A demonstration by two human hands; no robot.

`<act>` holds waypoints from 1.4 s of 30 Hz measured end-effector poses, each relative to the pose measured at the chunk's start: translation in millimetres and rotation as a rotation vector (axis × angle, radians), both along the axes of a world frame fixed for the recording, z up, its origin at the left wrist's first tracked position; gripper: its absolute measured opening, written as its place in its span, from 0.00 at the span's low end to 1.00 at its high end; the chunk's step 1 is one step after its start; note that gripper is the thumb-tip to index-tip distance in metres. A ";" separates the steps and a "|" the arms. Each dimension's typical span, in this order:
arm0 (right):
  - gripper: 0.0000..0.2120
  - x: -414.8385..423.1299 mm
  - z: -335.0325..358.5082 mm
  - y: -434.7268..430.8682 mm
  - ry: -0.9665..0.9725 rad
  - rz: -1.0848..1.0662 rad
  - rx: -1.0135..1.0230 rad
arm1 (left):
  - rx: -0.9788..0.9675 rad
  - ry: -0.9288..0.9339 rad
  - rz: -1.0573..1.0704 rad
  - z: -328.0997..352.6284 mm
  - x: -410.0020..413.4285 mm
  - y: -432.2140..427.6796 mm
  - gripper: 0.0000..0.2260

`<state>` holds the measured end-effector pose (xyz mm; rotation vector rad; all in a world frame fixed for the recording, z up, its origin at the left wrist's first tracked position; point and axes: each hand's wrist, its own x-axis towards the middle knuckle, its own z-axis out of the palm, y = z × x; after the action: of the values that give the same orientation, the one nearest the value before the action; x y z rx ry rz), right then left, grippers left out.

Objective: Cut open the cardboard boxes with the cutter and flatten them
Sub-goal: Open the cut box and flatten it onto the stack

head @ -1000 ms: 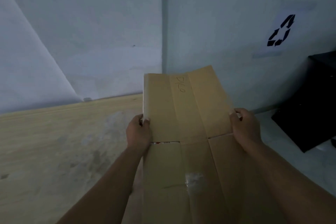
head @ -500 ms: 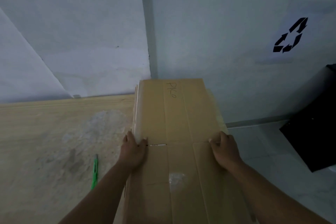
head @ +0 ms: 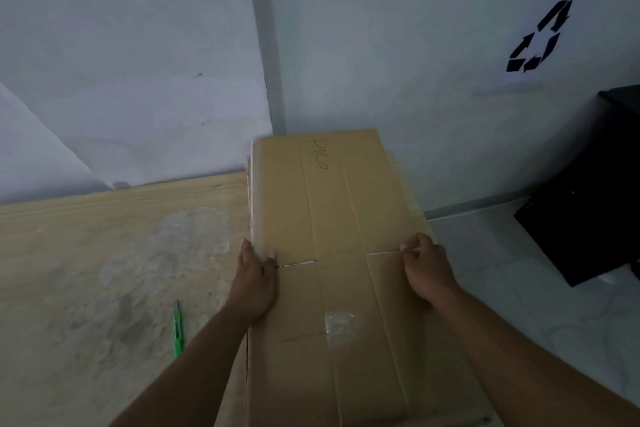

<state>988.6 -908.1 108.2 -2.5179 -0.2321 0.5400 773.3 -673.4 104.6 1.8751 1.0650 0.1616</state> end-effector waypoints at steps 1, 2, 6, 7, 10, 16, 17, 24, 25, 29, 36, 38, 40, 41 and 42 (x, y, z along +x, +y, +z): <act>0.25 0.3 1.9 -0.1 0.010 -0.003 0.019 | -0.034 -0.025 0.036 1.0 -1.4 1.4 0.34; 0.26 0.0 4.6 -0.1 0.018 -0.012 0.031 | -0.080 -0.053 0.088 1.5 -2.4 3.4 0.33; 0.28 -1.6 10.4 1.7 0.057 -0.060 0.031 | -0.165 0.025 0.196 0.9 -0.9 2.1 0.23; 0.28 -2.6 11.9 2.5 0.070 -0.055 0.022 | -0.156 0.058 0.202 -1.4 0.1 1.3 0.23; 0.23 -4.0 15.7 4.2 0.039 -0.047 0.008 | -0.157 0.135 0.185 -6.4 1.5 -1.8 0.27; 0.15 20.7 16.1 -23.2 0.162 -0.140 0.362 | -0.387 -0.088 0.430 -12.3 -3.7 -6.9 0.33; 0.15 25.7 18.1 -27.7 0.159 -0.143 0.409 | -0.431 -0.120 0.487 -14.4 -9.3 -7.9 0.40; 0.30 9.5 7.9 -35.3 0.439 0.051 0.463 | -0.131 -0.005 0.413 -11.3 -23.3 -40.7 0.30; 0.30 12.2 7.6 -36.7 0.423 0.026 0.497 | -0.126 -0.004 0.390 -6.6 -22.7 -40.2 0.33; 0.27 2.1 4.9 -37.3 0.317 0.050 0.343 | -0.125 0.026 0.412 -3.6 -22.7 -32.8 0.30; 0.29 0.9 -1.2 -38.9 0.326 -0.101 0.372 | -0.085 0.088 0.408 9.5 -9.9 -41.8 0.27; 0.28 -5.1 2.8 -37.5 0.374 -0.026 0.337 | -0.079 0.083 0.393 11.1 -9.1 -43.8 0.28; 0.27 -10.2 5.1 -35.9 0.391 0.037 0.312 | -0.078 0.067 0.361 9.6 -10.0 -42.6 0.28; 0.26 -8.7 5.5 -36.6 0.393 0.023 0.330 | -0.084 0.075 0.354 8.7 -11.0 -40.6 0.27; 0.25 -4.9 5.1 -37.8 0.392 -0.005 0.358 | -0.101 0.086 0.345 8.1 -10.9 -38.0 0.27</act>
<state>983.8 -945.8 113.3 -2.0208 -0.1561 0.8897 762.4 -711.4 112.7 1.6095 1.4258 0.2224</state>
